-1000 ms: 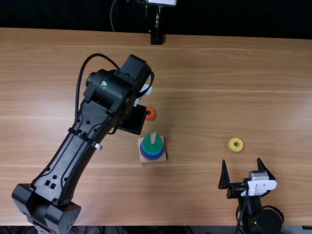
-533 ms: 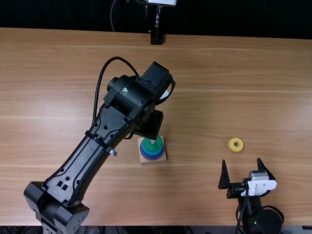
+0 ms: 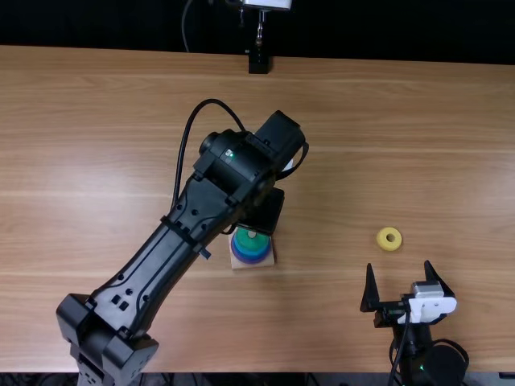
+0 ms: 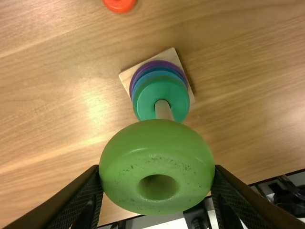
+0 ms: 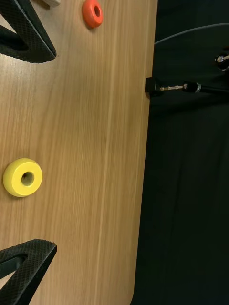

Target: Build the Hanoi tower: stack the rings onto the peg from bottom to top in this color order: purple, dark blue, light blue, dark green, light green, yellow, orange.

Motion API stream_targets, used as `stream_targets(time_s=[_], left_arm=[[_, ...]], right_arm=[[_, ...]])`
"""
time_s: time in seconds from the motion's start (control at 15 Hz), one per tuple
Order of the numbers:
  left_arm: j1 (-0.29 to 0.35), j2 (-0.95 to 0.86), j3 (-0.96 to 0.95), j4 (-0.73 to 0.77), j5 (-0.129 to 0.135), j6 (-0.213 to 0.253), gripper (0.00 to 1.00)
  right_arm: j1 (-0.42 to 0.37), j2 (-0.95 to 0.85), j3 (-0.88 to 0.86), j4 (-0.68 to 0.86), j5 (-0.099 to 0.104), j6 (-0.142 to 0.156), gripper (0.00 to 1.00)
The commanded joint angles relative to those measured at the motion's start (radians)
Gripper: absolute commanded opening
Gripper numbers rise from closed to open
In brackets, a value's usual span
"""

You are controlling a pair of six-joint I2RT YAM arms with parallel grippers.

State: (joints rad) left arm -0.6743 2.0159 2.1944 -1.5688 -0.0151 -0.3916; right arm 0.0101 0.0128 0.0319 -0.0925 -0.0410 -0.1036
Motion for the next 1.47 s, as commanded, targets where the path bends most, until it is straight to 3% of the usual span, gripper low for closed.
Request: stream_targets(time_s=[0.0, 1.4], left_arm=[[-0.011, 0.023, 0.044, -0.002, 0.006, -0.015, 0.00], [-0.036, 0.058, 0.034, -0.002, 0.006, -0.015, 0.00]], right_arm=[[-0.013, -0.013, -0.017, -0.006, 0.002, 0.000, 1.00], [-0.013, -0.013, -0.017, -0.006, 0.002, 0.000, 1.00]])
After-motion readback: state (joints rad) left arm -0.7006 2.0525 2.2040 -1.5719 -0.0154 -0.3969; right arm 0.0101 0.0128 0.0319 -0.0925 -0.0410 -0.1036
